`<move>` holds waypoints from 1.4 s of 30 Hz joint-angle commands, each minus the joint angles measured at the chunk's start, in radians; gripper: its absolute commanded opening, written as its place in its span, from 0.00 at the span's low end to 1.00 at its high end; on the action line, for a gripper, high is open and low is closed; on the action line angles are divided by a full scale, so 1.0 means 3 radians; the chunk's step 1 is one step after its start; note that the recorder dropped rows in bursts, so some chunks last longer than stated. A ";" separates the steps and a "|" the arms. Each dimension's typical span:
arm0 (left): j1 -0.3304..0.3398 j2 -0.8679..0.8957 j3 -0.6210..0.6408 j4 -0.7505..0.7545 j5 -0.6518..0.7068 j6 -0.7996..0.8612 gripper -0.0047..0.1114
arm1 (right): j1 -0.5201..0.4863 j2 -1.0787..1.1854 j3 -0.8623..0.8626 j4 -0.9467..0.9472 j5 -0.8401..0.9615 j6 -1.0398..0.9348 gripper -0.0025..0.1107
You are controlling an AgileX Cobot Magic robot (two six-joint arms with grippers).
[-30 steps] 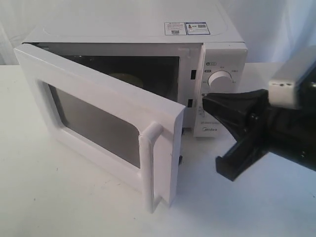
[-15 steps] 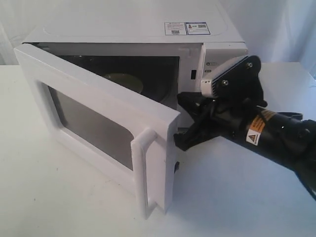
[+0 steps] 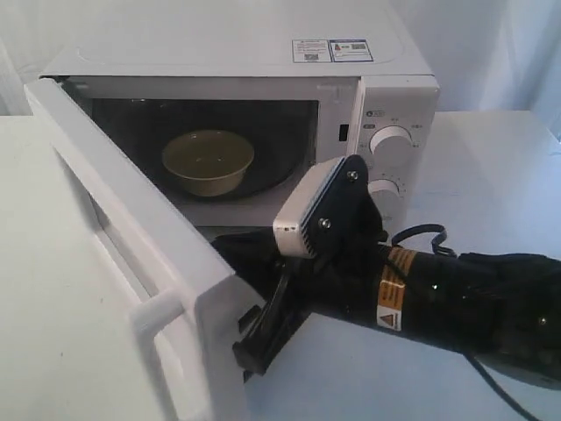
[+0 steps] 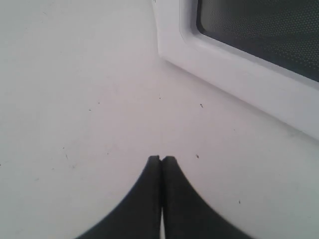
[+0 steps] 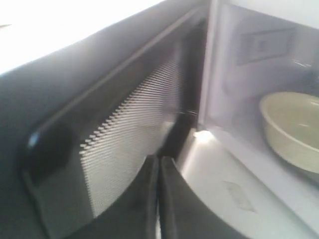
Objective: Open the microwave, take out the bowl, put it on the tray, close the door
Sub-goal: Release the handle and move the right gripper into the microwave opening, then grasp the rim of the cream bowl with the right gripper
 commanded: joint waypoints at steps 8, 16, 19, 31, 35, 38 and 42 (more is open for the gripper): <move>-0.0001 -0.0016 0.0012 -0.0021 -0.0007 -0.0003 0.04 | 0.0907 0.0022 -0.0298 -0.0050 -0.0125 0.0192 0.02; -0.0001 -0.0016 0.0012 -0.0021 -0.0007 -0.0003 0.04 | 0.1018 0.0108 -0.0896 -0.0027 0.1730 -0.0374 0.02; -0.0001 -0.0016 0.0012 -0.0021 -0.0007 -0.0003 0.04 | 0.1018 0.0190 -0.1238 -0.0049 0.2742 -0.0639 0.02; -0.0001 -0.0016 0.0012 -0.0021 -0.0007 -0.0003 0.04 | 0.0856 0.0594 -0.1857 -0.1532 0.3505 -0.0811 0.15; -0.0001 -0.0016 0.0012 -0.0021 -0.0007 -0.0003 0.04 | 0.0666 0.0868 -0.2089 -0.1538 0.3499 -0.0797 0.34; -0.0001 -0.0016 0.0012 -0.0021 -0.0007 -0.0003 0.04 | 0.0535 0.1039 -0.2235 -0.1538 0.3485 -0.0797 0.44; -0.0001 -0.0016 0.0012 -0.0021 -0.0007 -0.0003 0.04 | 0.0416 0.1213 -0.2387 -0.1538 0.3325 -0.0797 0.47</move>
